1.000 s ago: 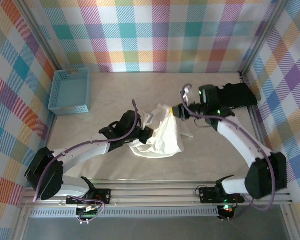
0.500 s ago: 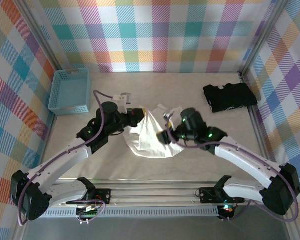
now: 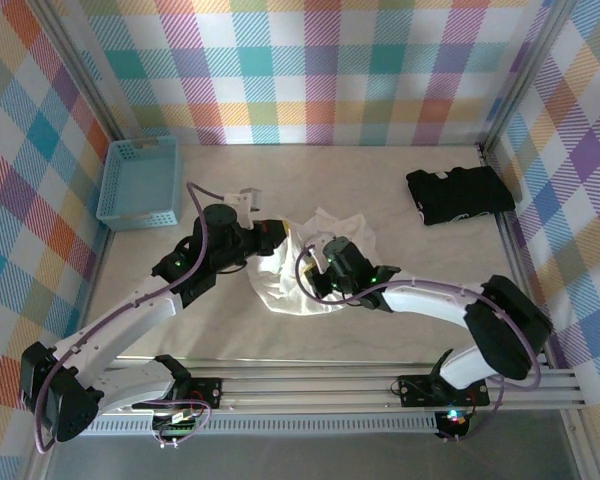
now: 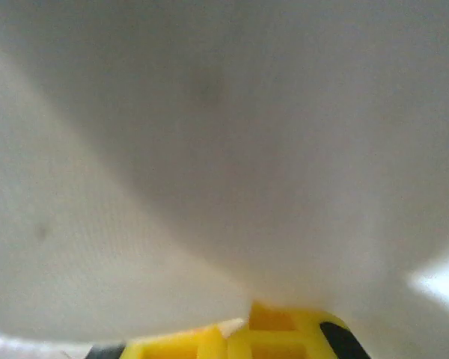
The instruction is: Fold the inside-out t-shirt
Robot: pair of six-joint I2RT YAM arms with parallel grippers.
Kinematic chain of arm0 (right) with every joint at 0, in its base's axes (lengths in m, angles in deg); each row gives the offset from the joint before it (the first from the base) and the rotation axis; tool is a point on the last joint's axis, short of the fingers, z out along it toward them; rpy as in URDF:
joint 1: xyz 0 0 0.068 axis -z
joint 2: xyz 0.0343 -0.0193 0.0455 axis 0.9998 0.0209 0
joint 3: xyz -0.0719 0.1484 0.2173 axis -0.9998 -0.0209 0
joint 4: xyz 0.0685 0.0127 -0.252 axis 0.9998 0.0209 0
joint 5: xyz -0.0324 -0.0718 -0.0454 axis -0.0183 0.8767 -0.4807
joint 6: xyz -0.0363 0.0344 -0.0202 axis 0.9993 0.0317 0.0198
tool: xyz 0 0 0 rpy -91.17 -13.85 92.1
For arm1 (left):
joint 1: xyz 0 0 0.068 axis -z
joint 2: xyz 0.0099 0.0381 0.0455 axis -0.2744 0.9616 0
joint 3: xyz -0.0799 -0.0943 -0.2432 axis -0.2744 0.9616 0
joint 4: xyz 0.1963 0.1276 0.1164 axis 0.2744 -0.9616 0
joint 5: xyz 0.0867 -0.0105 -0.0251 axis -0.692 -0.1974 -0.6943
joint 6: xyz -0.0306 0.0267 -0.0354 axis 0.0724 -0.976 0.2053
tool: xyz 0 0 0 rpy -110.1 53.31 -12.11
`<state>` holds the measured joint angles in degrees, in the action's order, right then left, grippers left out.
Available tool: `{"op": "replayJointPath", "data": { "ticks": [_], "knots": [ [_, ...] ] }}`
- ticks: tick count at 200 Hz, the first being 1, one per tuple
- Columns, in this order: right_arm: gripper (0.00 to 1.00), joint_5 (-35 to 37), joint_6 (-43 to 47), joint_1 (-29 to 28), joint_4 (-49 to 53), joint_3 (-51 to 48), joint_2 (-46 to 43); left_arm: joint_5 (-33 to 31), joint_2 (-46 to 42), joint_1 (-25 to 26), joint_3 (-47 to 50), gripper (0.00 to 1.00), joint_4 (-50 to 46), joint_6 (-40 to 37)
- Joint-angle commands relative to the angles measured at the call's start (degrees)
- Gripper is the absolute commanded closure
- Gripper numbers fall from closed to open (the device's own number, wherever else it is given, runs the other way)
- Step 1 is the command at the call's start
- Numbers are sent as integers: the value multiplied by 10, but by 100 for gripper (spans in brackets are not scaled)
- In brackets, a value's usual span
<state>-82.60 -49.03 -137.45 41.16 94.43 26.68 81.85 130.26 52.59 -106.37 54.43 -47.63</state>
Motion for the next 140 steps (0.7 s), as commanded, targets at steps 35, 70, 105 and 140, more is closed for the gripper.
{"op": "replayJointPath", "data": {
  "ticks": [35,70,105,140],
  "knots": [
    [100,48,156,98,247,157,-214,51,-75,-7,-66,100,27,-43],
    [100,-6,173,170,277,242,-159,-1,-72,-6,-86,100,-8,-60],
    [79,42,97,210,391,352,-1,-52,-49,-7,-62,100,-9,-40],
    [60,-71,78,181,317,223,-66,-28,-24,-6,-54,100,4,-20]
  ]
}}
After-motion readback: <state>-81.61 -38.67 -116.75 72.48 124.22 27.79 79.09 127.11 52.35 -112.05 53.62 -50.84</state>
